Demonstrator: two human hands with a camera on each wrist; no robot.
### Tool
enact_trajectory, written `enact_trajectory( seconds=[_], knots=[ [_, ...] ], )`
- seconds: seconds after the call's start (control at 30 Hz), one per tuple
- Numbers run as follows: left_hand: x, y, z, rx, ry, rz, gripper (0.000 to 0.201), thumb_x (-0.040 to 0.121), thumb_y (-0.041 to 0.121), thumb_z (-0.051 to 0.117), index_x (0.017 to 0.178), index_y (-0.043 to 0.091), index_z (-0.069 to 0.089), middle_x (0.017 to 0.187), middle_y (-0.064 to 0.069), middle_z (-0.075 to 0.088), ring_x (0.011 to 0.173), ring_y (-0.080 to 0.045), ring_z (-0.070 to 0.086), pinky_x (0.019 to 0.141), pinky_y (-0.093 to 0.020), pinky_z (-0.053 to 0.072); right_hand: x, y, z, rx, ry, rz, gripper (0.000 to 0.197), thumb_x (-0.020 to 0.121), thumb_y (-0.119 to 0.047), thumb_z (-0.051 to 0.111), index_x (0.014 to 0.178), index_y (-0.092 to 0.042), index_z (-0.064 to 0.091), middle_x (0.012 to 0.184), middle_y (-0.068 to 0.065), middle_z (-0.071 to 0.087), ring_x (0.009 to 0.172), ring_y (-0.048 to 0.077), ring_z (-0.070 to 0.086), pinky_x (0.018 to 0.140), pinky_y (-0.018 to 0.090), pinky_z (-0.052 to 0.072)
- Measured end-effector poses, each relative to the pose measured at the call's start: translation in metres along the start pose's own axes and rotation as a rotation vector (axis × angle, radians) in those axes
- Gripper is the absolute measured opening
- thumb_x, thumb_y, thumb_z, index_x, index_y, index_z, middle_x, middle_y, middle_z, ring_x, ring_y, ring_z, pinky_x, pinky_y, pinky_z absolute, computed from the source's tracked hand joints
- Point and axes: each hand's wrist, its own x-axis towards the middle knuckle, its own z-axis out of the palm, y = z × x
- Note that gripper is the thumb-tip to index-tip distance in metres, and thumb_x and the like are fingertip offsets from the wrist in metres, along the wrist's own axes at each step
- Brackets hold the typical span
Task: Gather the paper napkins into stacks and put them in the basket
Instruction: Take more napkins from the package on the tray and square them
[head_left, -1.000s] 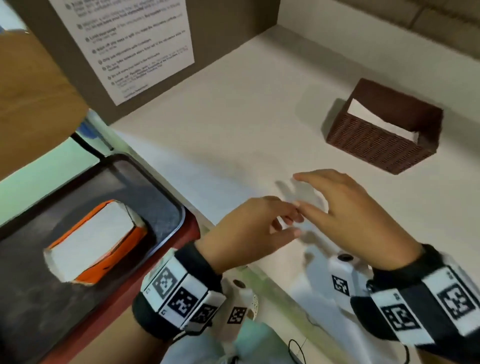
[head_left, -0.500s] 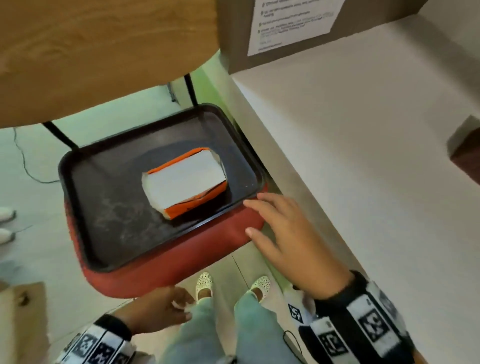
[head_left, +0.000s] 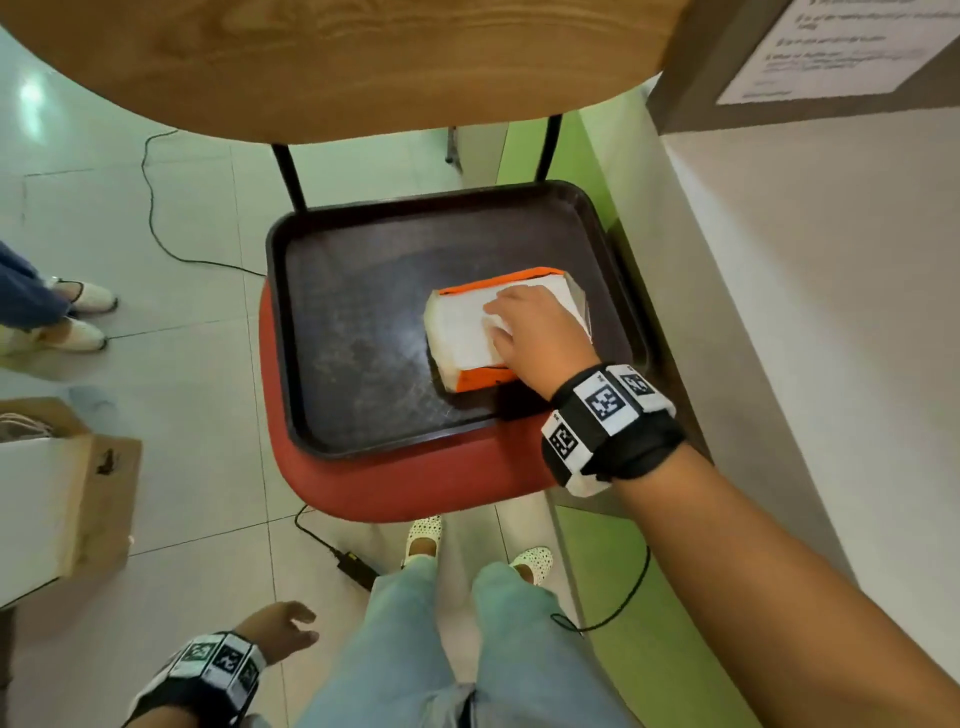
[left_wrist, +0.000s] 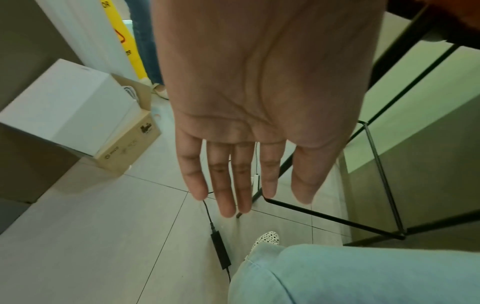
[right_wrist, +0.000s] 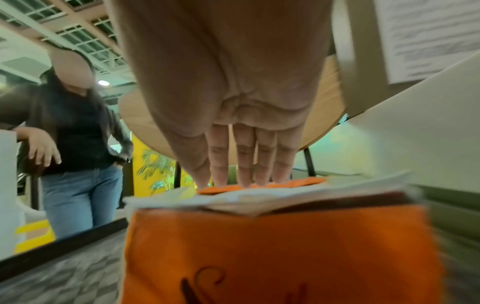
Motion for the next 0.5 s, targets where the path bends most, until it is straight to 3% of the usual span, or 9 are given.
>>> enact_trajectory(
  seconds=[0.17, 0.3, 0.5],
  knots=[
    [0.005, -0.01, 0.003, -0.068, 0.031, -0.008, 0.039, 0.09, 0.031, 0.055, 0.126, 0.015, 0.051, 0.125, -0.006, 0.06, 0.111, -0.018, 0.059, 0.098, -0.024, 0.044, 0.019, -0.026, 0.015, -0.161, -0.102, 0.119, 0.046, 0.087, -0.041, 0.051, 0.124, -0.013, 0.05, 0.133, 0.013, 0.045, 0.122, 0.035, 0.038, 0.089, 0.045, 0.04],
    [0.004, -0.006, 0.003, -0.06, 0.057, -0.002, 0.038, 0.089, 0.033, 0.055, 0.124, 0.019, 0.052, 0.125, -0.005, 0.06, 0.114, -0.016, 0.056, 0.101, -0.024, 0.041, 0.025, -0.033, 0.025, -0.211, -0.115, 0.164, 0.06, 0.086, -0.046, 0.053, 0.133, -0.012, 0.039, 0.136, 0.016, 0.041, 0.125, 0.035, 0.035, 0.093, 0.046, 0.038],
    [-0.006, 0.017, -0.01, 0.005, 0.082, 0.14, 0.038, 0.091, 0.035, 0.051, 0.127, 0.022, 0.047, 0.125, -0.001, 0.059, 0.111, -0.014, 0.057, 0.096, -0.022, 0.041, 0.024, -0.044, 0.025, -0.286, -0.054, 0.271, 0.06, 0.083, -0.044, 0.059, 0.129, -0.009, 0.043, 0.137, 0.017, 0.033, 0.126, 0.036, 0.031, 0.092, 0.044, 0.038]
  ],
)
